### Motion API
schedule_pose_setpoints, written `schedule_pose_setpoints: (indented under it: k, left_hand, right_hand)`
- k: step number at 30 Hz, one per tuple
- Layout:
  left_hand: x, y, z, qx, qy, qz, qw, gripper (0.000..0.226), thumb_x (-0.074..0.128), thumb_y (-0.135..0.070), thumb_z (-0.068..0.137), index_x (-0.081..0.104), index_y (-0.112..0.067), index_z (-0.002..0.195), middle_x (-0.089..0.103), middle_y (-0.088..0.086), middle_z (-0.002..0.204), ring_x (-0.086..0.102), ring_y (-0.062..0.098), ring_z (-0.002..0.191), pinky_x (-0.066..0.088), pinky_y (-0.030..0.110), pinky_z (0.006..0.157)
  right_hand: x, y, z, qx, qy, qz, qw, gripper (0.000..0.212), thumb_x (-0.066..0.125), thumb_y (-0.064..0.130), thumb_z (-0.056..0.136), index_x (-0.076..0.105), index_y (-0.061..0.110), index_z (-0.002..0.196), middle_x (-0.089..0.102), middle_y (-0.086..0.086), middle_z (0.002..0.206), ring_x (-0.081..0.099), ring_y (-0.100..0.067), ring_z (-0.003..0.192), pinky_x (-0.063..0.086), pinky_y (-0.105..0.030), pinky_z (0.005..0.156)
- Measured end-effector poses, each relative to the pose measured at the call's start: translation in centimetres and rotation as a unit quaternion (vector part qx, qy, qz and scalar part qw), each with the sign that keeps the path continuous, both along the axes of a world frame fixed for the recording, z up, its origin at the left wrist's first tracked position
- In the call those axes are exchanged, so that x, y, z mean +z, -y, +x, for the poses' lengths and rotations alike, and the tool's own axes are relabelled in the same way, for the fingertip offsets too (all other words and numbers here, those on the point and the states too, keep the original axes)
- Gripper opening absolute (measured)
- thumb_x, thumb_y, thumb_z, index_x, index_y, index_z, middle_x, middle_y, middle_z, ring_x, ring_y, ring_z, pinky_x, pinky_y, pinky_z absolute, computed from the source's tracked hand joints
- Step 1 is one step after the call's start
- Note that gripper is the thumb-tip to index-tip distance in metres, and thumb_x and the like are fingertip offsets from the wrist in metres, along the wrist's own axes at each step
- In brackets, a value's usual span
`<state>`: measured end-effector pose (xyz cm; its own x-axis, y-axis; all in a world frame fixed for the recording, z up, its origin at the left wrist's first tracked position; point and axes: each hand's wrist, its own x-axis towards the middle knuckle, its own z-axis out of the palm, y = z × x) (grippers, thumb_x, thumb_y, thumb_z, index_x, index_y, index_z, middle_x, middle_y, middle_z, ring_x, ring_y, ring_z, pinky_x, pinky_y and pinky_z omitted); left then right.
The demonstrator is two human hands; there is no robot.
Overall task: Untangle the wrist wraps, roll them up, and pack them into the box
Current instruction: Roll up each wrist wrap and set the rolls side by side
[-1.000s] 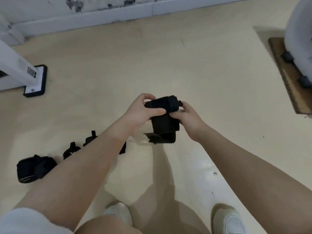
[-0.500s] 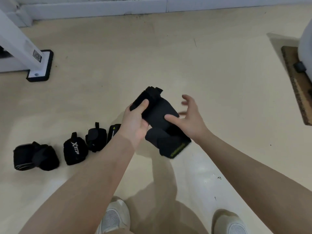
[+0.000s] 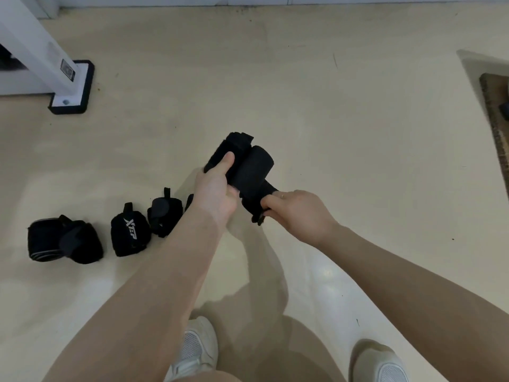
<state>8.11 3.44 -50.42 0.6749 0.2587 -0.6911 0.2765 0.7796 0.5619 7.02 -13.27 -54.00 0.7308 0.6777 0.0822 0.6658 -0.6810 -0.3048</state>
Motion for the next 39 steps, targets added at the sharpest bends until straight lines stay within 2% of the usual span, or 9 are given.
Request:
schedule_pose_setpoints:
  k: [6,9,11,13,17,26,31,36,39]
  left_hand:
    - [-0.7,-0.6,-0.1,-0.048,0.019,0.104,0.993,0.040,0.060,-0.002,0.090,0.048,-0.002,0.128,0.061,0.017,0.120,0.065,0.026,0.099,0.057,0.029,0.065]
    - [-0.4,1.1,-0.6,-0.108,0.031,0.127,0.986,0.039,0.061,0.002,0.087,0.047,-0.011,0.121,0.061,0.005,0.110,0.064,0.017,0.091,0.057,0.027,0.065]
    - [0.2,1.3,-0.5,-0.147,0.051,0.145,0.977,0.039,0.062,0.003,0.086,0.048,-0.017,0.116,0.060,0.002,0.107,0.063,0.018,0.095,0.058,0.035,0.079]
    - [1.0,1.1,-0.3,-0.193,0.068,0.170,0.964,0.040,0.064,0.003,0.084,0.050,-0.018,0.115,0.060,0.004,0.111,0.062,0.024,0.104,0.053,0.045,0.090]
    - [2.2,0.4,-0.1,-0.261,0.128,0.208,0.934,0.038,0.068,0.002,0.080,0.055,-0.022,0.105,0.061,0.004,0.106,0.062,0.025,0.103,0.053,0.048,0.089]
    - [0.3,2.0,-0.9,-0.339,0.042,0.277,0.898,0.072,0.076,-0.019,0.078,0.035,-0.025,0.137,0.062,0.003,0.116,0.064,0.016,0.101,0.055,0.037,0.086]
    - [-0.1,1.8,-0.8,-0.392,0.009,0.146,0.908,0.042,0.066,-0.015,0.085,0.056,-0.013,0.125,0.066,0.006,0.116,0.065,0.021,0.103,0.054,0.036,0.082]
    - [0.5,1.1,-0.8,-0.368,0.000,0.058,0.928,0.038,0.062,-0.044,0.080,0.064,-0.021,0.109,0.070,0.002,0.106,0.067,0.020,0.096,0.052,0.036,0.085]
    - [0.7,0.9,-0.8,-0.333,0.012,0.091,0.938,0.016,0.059,-0.027,0.090,0.059,-0.017,0.103,0.068,0.002,0.097,0.066,0.019,0.091,0.055,0.032,0.073]
  right_hand:
    - [-3.2,6.5,0.9,-0.197,-0.277,-0.177,0.924,0.032,0.045,0.012,0.093,0.051,0.021,0.122,0.058,-0.007,0.112,0.056,-0.028,0.102,0.048,-0.036,0.079]
    - [-0.6,3.8,2.2,-0.314,-0.340,0.093,0.882,0.045,0.045,0.010,0.091,0.045,0.022,0.135,0.047,-0.007,0.130,0.048,-0.023,0.118,0.039,-0.034,0.100]
    - [2.7,1.9,3.3,-0.349,-0.450,0.332,0.752,0.032,0.042,0.031,0.098,0.049,0.025,0.129,0.051,0.001,0.130,0.048,-0.018,0.122,0.034,-0.034,0.104]
    - [4.8,1.1,3.9,-0.285,-0.532,0.394,0.693,0.040,0.036,0.052,0.096,0.049,0.029,0.126,0.055,0.005,0.129,0.051,-0.017,0.122,0.034,-0.038,0.105]
    - [5.9,0.4,4.3,-0.215,-0.509,0.387,0.738,0.044,0.047,0.044,0.095,0.053,0.014,0.126,0.063,-0.001,0.119,0.066,-0.021,0.102,0.050,-0.035,0.093]
    - [4.7,1.7,4.4,-0.229,-0.546,0.441,0.674,0.014,0.055,0.014,0.093,0.057,0.016,0.106,0.062,-0.003,0.101,0.064,-0.019,0.088,0.057,-0.033,0.073]
    - [4.7,2.0,4.4,-0.184,-0.500,0.411,0.740,0.031,0.059,-0.010,0.084,0.059,0.018,0.099,0.057,-0.002,0.093,0.059,-0.016,0.083,0.056,-0.030,0.073]
    - [5.4,1.3,3.9,-0.089,-0.330,0.297,0.892,0.051,0.062,-0.014,0.073,0.059,0.032,0.093,0.048,0.014,0.108,0.048,0.011,0.092,0.045,-0.020,0.087]
    - [5.3,1.3,3.8,-0.102,-0.413,0.318,0.847,0.056,0.069,-0.001,0.072,0.053,0.035,0.112,0.041,0.014,0.124,0.047,0.002,0.111,0.045,-0.025,0.095]
